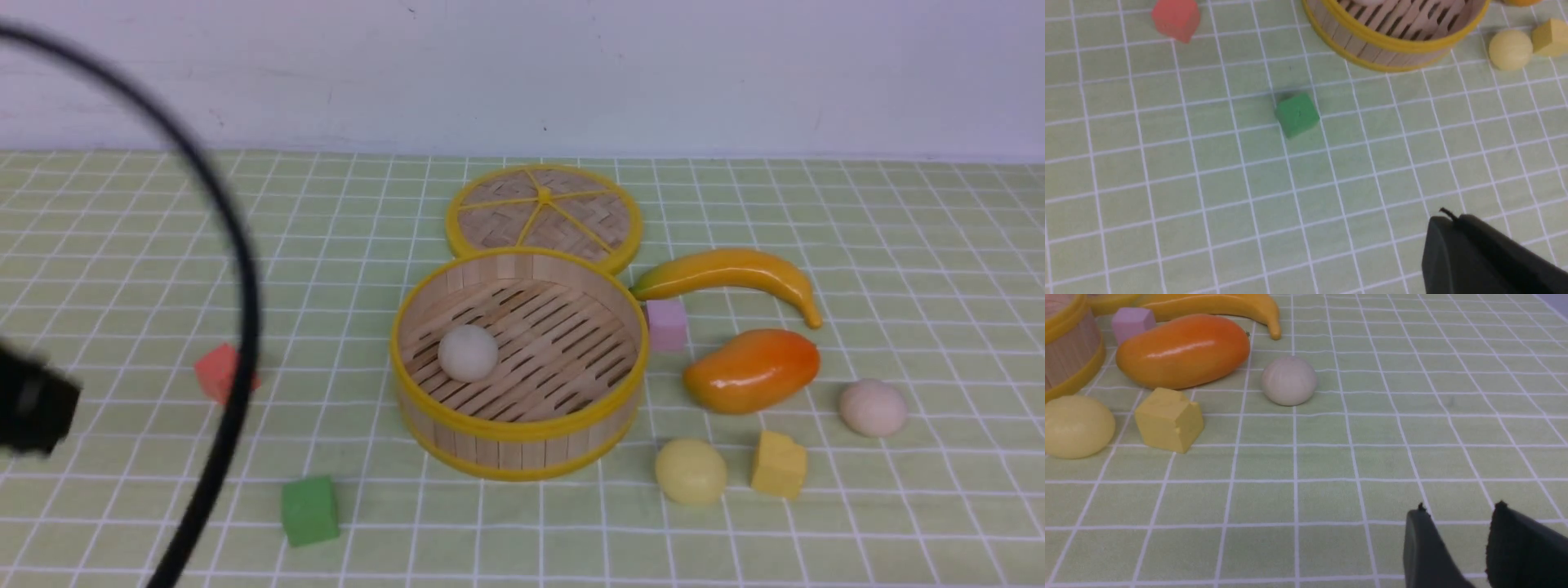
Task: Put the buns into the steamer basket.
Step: Use the right arm to grab a steamed stuffed bun
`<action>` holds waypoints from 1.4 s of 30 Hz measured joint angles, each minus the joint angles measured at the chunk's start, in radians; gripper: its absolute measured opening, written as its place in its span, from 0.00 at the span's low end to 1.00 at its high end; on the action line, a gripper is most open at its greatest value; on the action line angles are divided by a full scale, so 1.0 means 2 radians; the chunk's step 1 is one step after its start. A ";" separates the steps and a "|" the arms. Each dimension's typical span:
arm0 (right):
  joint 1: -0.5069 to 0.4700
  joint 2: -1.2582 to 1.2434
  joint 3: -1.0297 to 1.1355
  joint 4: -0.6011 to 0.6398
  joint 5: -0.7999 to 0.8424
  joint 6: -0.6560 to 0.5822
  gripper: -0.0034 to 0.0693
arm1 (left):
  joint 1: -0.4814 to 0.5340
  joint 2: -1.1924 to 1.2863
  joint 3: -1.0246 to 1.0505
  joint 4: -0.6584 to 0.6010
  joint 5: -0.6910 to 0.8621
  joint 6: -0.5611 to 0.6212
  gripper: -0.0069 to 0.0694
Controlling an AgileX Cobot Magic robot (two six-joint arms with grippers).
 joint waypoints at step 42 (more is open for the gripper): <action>0.000 0.000 0.000 0.000 0.000 0.000 0.38 | 0.000 -0.163 0.158 0.002 -0.122 0.000 0.08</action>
